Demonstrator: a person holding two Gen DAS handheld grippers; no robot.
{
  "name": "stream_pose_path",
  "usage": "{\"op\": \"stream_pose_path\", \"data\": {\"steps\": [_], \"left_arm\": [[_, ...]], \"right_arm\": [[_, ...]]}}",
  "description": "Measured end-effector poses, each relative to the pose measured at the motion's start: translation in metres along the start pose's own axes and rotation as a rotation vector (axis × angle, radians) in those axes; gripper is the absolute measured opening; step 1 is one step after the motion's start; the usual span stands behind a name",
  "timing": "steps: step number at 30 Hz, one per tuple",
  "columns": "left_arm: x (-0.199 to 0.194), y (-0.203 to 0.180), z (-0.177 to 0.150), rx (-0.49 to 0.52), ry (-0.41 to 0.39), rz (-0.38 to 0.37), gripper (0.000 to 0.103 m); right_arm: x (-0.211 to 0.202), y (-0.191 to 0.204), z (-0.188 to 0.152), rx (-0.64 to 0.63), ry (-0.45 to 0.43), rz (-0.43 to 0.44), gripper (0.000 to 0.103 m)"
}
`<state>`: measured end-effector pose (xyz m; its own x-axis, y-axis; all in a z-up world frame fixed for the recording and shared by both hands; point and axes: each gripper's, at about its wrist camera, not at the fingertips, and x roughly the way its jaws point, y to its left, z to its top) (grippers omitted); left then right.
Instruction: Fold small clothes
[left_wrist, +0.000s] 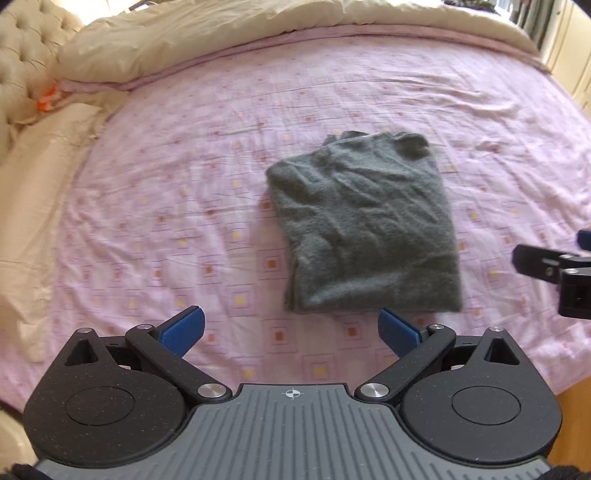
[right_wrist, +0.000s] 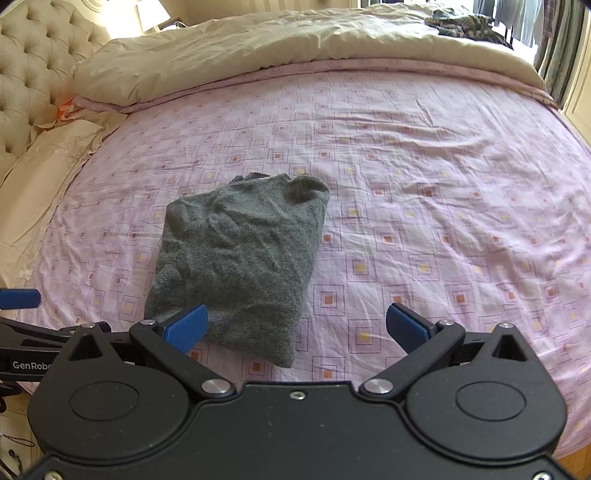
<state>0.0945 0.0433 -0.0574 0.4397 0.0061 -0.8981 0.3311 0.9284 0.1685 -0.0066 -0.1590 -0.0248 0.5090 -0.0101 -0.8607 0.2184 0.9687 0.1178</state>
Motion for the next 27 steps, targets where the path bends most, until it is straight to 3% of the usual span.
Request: {"op": "stream_pose_path", "data": {"steps": [2, 11, 27], "left_arm": [[-0.008, -0.001, -0.003, -0.002, -0.026, 0.011, 0.101], [-0.026, 0.008, -0.012, -0.138, -0.037, -0.074, 0.101], [-0.038, -0.007, -0.029, -0.163, -0.026, -0.068, 0.101]], "right_arm": [[-0.007, 0.002, -0.001, -0.012, -0.012, -0.002, 0.102], [-0.033, 0.003, -0.008, -0.028, -0.078, -0.027, 0.102], [-0.046, -0.009, -0.023, 0.005, -0.027, 0.005, 0.102]]}}
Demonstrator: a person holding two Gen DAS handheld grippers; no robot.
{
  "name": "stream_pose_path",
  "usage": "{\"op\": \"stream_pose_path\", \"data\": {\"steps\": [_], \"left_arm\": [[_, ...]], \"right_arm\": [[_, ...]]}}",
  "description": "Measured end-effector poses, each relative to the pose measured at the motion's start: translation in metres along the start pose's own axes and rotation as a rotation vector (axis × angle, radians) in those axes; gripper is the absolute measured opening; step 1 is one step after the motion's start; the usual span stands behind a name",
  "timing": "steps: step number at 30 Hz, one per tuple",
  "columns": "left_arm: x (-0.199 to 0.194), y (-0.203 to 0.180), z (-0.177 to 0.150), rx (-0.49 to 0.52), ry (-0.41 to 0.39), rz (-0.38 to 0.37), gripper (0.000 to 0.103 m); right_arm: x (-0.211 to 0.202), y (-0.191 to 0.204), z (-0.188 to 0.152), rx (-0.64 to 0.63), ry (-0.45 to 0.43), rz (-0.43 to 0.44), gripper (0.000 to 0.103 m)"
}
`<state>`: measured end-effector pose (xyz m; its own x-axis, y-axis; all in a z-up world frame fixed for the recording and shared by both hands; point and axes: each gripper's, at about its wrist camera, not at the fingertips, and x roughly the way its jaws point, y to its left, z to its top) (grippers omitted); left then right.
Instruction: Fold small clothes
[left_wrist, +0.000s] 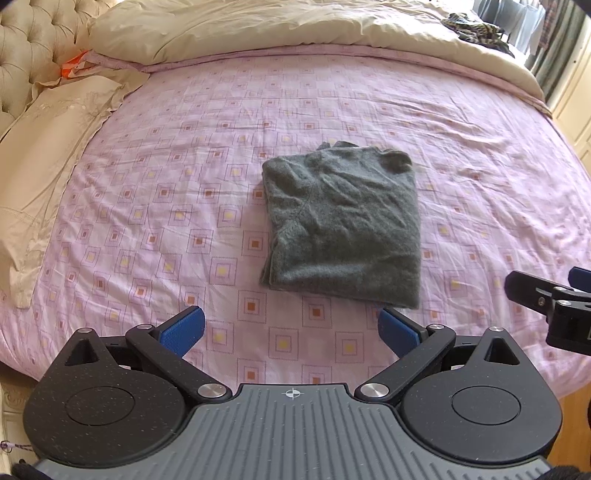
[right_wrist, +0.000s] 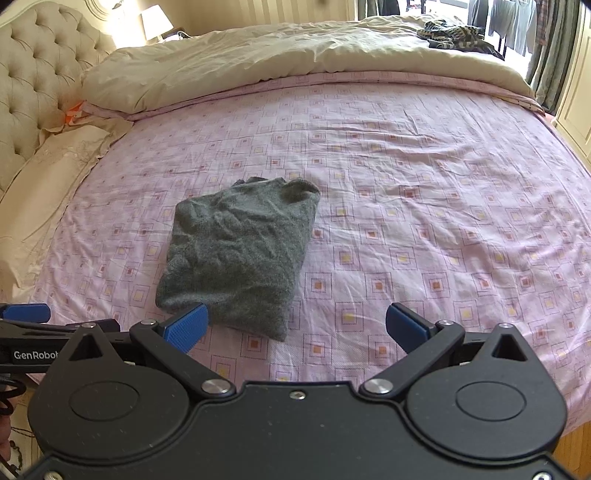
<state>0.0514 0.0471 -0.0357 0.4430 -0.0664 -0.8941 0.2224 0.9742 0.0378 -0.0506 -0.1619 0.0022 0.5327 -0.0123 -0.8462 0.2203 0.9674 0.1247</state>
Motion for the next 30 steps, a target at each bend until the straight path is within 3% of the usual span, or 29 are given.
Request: {"op": "stream_pose_path", "data": {"steps": [30], "left_arm": [[-0.002, 0.004, 0.002, -0.021, 0.002, 0.036, 0.101]], "right_arm": [[0.020, 0.001, 0.003, -0.022, 0.101, -0.011, 0.102]]}}
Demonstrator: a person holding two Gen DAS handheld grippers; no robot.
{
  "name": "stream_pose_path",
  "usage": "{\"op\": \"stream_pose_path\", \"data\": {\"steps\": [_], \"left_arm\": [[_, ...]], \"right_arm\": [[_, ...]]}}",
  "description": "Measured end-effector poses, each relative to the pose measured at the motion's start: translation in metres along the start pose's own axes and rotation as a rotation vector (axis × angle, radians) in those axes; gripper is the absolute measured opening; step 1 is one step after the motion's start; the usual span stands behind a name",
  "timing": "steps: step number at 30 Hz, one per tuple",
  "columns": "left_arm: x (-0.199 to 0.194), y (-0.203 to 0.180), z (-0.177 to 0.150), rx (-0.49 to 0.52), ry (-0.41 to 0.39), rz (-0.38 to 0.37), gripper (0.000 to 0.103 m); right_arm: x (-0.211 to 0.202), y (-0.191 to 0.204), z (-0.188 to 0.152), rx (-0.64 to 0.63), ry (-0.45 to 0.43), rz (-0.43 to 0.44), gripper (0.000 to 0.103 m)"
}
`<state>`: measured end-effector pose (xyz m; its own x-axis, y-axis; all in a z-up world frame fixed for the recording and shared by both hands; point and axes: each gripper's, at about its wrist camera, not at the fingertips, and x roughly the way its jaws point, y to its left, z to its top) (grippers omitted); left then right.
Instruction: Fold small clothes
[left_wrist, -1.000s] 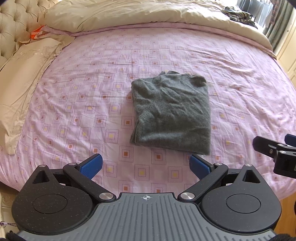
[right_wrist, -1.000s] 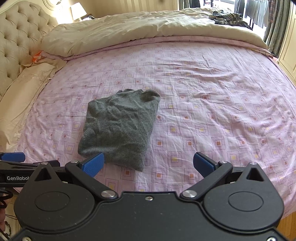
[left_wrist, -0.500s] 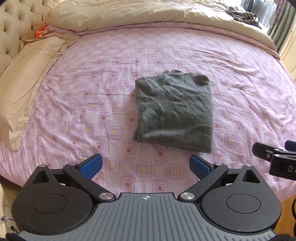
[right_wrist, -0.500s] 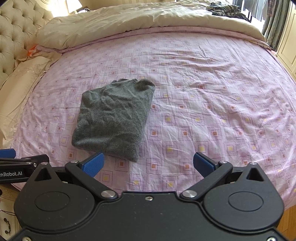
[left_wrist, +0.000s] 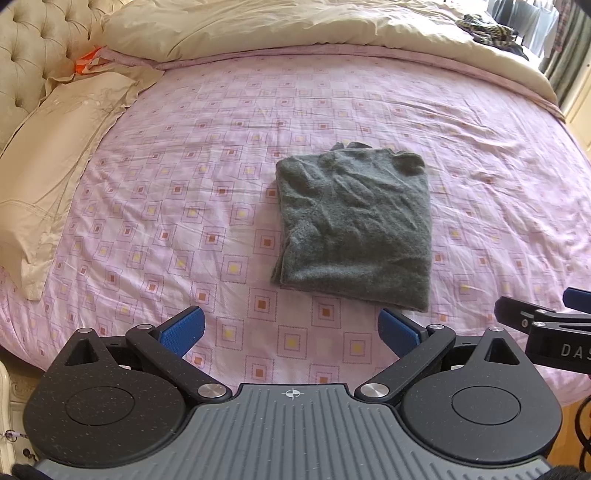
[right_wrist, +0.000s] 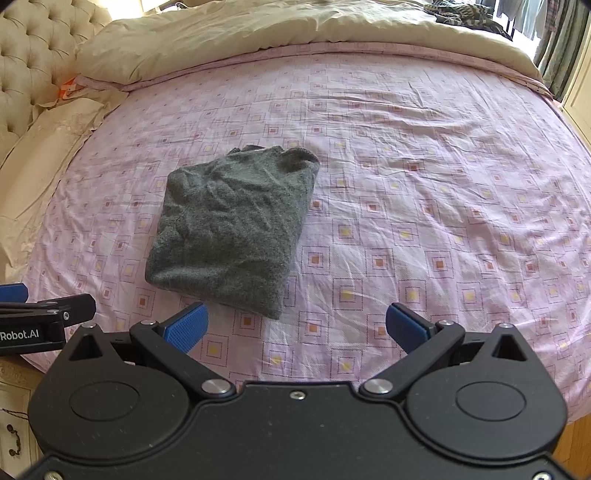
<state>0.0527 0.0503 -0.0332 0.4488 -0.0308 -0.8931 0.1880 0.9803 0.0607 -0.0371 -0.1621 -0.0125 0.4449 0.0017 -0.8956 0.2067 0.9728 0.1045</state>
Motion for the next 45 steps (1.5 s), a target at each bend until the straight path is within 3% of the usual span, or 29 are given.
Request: {"op": "stream_pose_path", "data": {"steps": [45], "left_arm": [[0.008, 0.000, 0.007, -0.027, 0.015, 0.021, 0.101]], "right_arm": [[0.015, -0.002, 0.006, 0.042, 0.046, 0.061, 0.102]]}}
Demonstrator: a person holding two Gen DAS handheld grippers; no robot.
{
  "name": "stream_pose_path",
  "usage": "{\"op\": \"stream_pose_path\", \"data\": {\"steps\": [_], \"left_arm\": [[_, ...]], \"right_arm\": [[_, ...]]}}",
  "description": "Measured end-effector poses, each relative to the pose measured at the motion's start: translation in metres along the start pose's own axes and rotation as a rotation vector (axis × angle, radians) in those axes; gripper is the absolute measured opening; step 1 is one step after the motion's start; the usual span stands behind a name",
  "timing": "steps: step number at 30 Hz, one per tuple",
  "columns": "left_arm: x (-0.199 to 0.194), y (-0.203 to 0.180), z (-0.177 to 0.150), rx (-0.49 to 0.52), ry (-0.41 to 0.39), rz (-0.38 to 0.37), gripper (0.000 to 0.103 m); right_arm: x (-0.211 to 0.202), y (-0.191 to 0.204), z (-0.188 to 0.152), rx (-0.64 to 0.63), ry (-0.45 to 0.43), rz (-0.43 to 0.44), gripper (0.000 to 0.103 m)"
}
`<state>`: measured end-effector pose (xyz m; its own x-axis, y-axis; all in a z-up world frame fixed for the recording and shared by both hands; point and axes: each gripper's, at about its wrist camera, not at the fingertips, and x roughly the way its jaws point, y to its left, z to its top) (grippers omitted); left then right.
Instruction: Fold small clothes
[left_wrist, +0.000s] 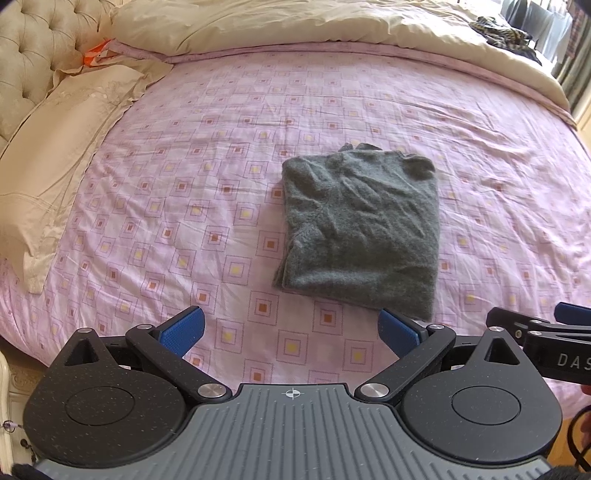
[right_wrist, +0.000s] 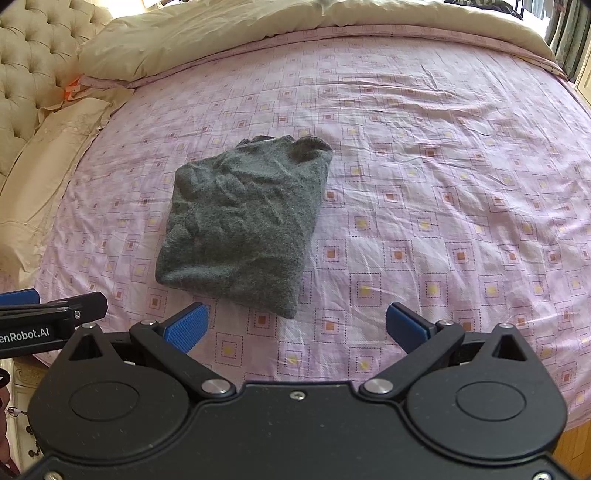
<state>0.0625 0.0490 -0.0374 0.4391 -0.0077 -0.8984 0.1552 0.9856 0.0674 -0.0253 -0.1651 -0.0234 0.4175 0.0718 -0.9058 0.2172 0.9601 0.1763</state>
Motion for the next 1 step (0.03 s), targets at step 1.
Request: {"op": "stream_pose_path", "data": {"steps": [1], "left_arm": [[0.0003, 0.0000, -0.0002, 0.001, 0.002, 0.000, 0.101]], "right_arm": [[0.0004, 0.0000, 0.0003, 0.001, 0.001, 0.002, 0.102]]}}
